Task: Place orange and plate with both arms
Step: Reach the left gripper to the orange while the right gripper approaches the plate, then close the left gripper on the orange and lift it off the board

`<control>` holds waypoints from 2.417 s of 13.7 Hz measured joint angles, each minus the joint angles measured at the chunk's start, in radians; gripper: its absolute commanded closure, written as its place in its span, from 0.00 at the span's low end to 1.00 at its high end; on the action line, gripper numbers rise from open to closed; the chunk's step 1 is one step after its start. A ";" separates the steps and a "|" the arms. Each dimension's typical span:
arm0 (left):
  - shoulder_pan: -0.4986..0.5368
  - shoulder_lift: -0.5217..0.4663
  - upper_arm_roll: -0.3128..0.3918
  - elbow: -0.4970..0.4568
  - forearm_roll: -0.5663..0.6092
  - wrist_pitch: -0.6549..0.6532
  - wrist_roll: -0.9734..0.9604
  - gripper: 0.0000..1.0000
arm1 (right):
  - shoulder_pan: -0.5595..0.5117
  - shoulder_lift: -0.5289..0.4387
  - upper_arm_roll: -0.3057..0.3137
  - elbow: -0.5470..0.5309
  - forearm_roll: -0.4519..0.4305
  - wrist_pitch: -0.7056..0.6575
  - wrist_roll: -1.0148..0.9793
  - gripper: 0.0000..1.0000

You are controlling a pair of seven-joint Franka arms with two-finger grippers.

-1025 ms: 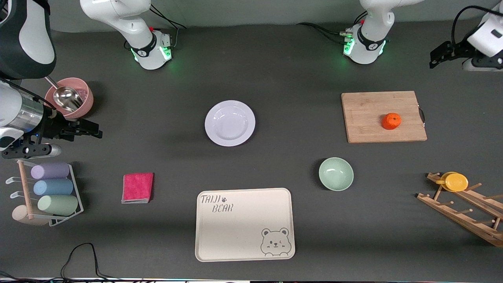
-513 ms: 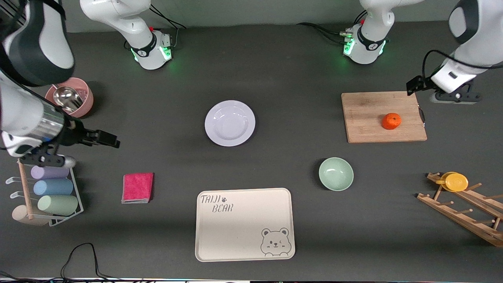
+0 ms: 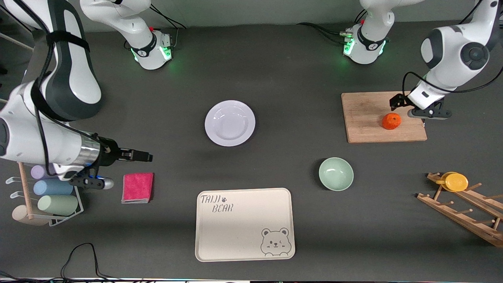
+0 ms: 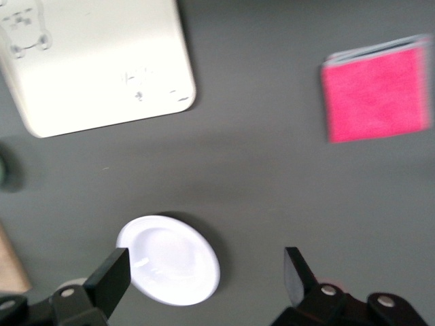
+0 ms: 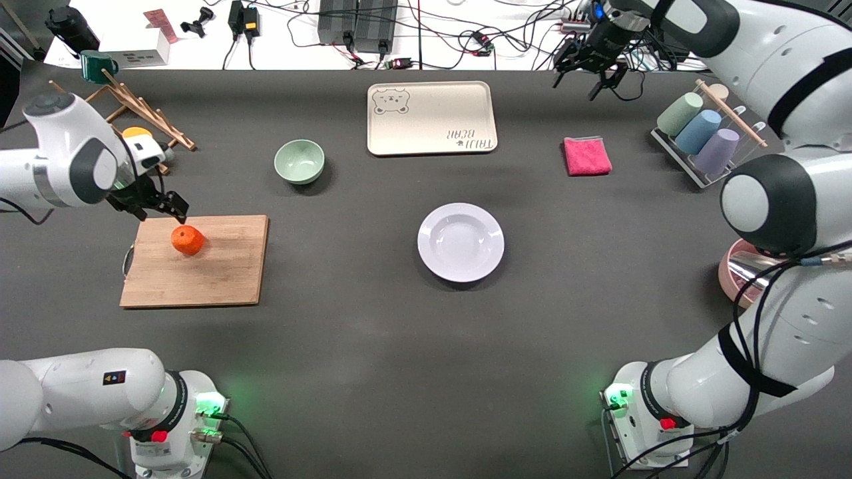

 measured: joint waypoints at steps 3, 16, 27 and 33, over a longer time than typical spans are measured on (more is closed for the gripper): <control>0.001 0.065 0.003 -0.030 0.000 0.096 0.025 0.00 | 0.001 0.034 0.001 0.001 0.106 0.000 -0.058 0.00; 0.009 0.263 0.006 -0.074 0.000 0.377 0.029 0.00 | -0.009 0.002 -0.063 -0.357 0.619 0.084 -0.458 0.00; 0.011 0.273 0.007 -0.047 0.000 0.382 0.029 0.51 | -0.010 -0.084 -0.133 -0.744 0.804 0.038 -0.922 0.00; 0.014 0.110 0.008 0.267 -0.001 -0.218 0.028 0.51 | -0.023 -0.050 -0.151 -0.767 0.818 0.019 -0.981 0.00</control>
